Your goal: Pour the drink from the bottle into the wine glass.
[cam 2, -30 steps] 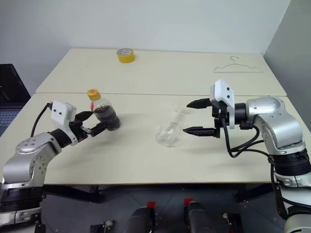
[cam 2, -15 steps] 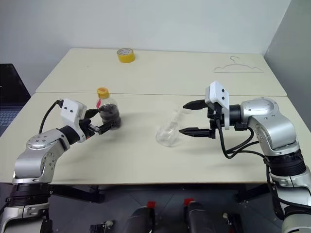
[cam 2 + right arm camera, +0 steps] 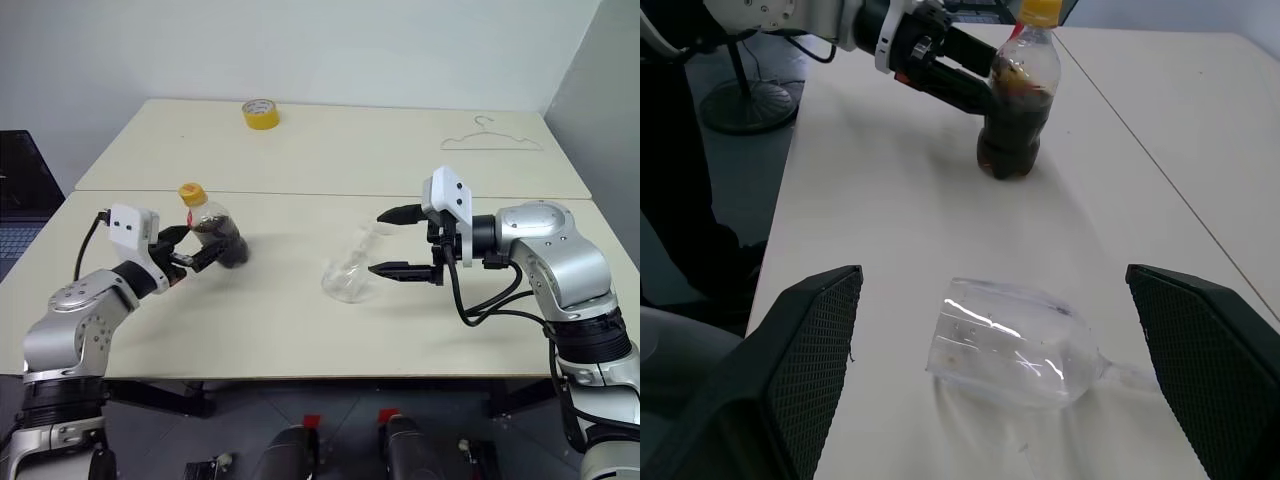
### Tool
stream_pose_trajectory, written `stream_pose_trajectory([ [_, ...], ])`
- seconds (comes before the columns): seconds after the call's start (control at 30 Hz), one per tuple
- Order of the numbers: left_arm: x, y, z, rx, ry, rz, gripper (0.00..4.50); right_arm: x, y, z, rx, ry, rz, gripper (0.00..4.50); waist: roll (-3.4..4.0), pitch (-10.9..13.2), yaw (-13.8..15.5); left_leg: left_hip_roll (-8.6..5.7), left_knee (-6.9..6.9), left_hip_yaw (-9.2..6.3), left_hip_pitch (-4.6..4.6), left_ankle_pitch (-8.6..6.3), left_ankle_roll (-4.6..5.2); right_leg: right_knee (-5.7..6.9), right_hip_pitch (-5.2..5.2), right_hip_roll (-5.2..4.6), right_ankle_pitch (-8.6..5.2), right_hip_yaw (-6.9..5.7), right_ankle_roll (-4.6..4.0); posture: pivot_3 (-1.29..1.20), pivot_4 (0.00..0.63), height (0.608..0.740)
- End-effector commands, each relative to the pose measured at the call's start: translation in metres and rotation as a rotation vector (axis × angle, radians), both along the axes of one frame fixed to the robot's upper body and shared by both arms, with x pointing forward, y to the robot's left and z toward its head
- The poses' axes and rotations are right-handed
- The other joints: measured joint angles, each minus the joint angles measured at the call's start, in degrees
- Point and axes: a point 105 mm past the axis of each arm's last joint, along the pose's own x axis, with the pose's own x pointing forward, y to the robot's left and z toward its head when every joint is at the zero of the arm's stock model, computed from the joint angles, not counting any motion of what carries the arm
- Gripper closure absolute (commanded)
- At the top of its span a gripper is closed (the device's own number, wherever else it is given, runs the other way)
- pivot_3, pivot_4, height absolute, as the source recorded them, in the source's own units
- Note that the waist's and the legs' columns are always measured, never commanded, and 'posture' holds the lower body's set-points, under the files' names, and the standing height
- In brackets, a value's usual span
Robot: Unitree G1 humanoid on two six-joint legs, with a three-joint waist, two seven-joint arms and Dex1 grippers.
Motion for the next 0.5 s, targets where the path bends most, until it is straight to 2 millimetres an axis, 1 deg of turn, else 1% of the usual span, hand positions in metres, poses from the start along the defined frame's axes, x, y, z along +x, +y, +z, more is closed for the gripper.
stream_pose_trajectory([
  [0.03,0.01,-0.004,0.015,-0.038,-0.082,0.0,0.03,0.0,0.002,0.014,0.002,-0.065,-0.002,0.0,0.0,0.0,0.02,0.0,0.01,0.0,0.0,0.0,0.0,0.0,0.0,0.0,0.01,0.0,0.01,0.0,0.15,0.74],
  [0.17,0.016,-0.006,0.01,-0.042,-0.094,0.011,0.03,0.001,0.004,0.016,0.012,-0.074,-0.009,0.0,0.0,0.0,-0.07,0.0,0.05,0.02,-0.01,0.0,0.0,0.0,0.01,0.0,0.04,0.03,0.04,0.0,0.15,0.74],
  [0.37,0.021,-0.002,-0.001,0.019,-0.104,0.052,0.03,-0.001,0.005,0.015,0.012,-0.067,-0.012,0.0,0.0,0.0,-0.04,0.0,0.05,0.03,-0.01,0.0,0.0,0.0,0.0,0.0,0.04,0.04,0.04,0.0,0.15,0.74],
  [0.5,0.026,-0.003,-0.001,0.015,-0.143,0.067,0.03,-0.002,0.01,0.012,0.018,-0.061,-0.004,0.0,0.0,0.0,0.02,-0.01,0.06,0.02,-0.02,0.0,0.0,0.0,0.01,0.0,0.05,0.03,0.05,0.0,0.15,0.74],
])
